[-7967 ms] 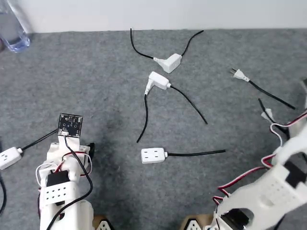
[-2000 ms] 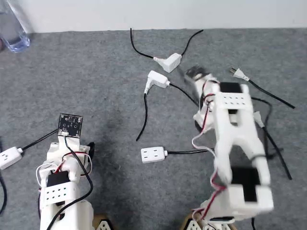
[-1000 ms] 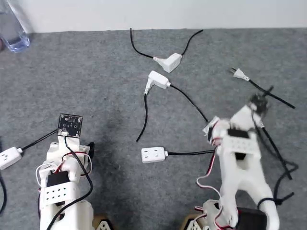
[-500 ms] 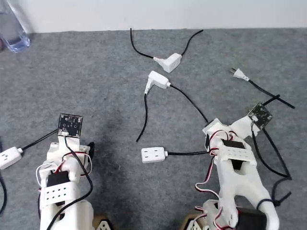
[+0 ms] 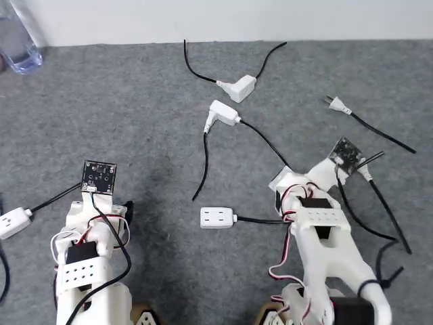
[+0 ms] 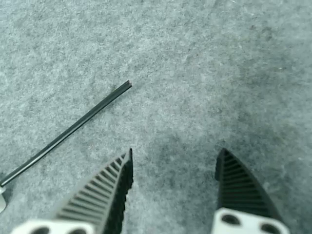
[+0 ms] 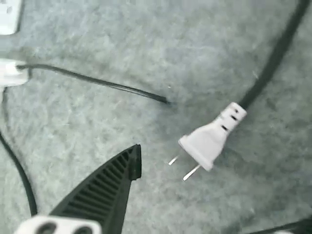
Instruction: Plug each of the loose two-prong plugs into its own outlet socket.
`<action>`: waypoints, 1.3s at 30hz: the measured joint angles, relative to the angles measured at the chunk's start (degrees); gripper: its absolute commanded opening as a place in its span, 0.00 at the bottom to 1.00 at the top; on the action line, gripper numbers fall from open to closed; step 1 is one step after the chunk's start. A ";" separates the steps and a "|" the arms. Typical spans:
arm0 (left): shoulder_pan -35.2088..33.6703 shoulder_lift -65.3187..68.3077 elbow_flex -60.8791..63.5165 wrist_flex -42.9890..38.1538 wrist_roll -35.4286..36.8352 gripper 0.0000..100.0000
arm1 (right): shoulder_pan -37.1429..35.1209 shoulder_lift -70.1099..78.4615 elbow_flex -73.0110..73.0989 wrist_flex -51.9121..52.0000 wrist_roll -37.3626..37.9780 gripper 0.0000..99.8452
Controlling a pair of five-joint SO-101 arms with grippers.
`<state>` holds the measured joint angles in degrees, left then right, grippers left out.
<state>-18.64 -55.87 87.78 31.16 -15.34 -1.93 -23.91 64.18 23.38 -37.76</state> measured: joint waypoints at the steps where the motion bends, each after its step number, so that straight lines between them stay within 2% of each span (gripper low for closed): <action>1: 0.00 0.00 0.00 0.00 0.00 0.26 | -0.35 -1.14 -1.05 2.29 2.55 0.54; 4: 0.00 0.00 0.00 0.00 0.00 0.26 | 0.00 -6.33 -6.59 13.01 12.48 0.54; 9: 0.00 0.00 0.00 0.00 0.00 0.26 | -0.09 -14.77 -18.73 37.54 34.02 0.54; 11: 0.00 0.00 0.00 0.00 0.00 0.26 | 1.14 -17.14 -21.19 45.27 36.92 0.54; 15: 0.00 0.00 0.00 0.00 0.00 0.26 | 3.87 -19.08 -22.33 50.73 34.37 0.54; 19: 0.00 0.00 0.00 0.00 0.00 0.26 | 8.35 -19.87 -22.33 51.43 24.79 0.54; 24: 0.00 0.00 0.00 0.00 0.00 0.26 | 16.44 -19.87 -22.33 51.52 9.41 0.54; 27: 0.00 0.00 0.00 0.00 0.00 0.26 | 17.41 -19.96 -22.33 51.52 8.35 0.54; 30: 0.00 0.00 0.00 0.00 0.00 0.26 | 17.93 -19.96 -22.33 51.52 15.12 0.54; 33: 0.00 0.00 0.00 0.00 0.00 0.26 | 17.93 -19.96 -21.98 50.99 26.02 0.54; 39: 0.00 0.00 0.00 0.00 0.00 0.26 | 15.38 -19.96 -19.96 50.64 60.66 0.54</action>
<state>-18.64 -55.87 87.78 31.16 -15.34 13.45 -43.87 44.22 74.02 22.90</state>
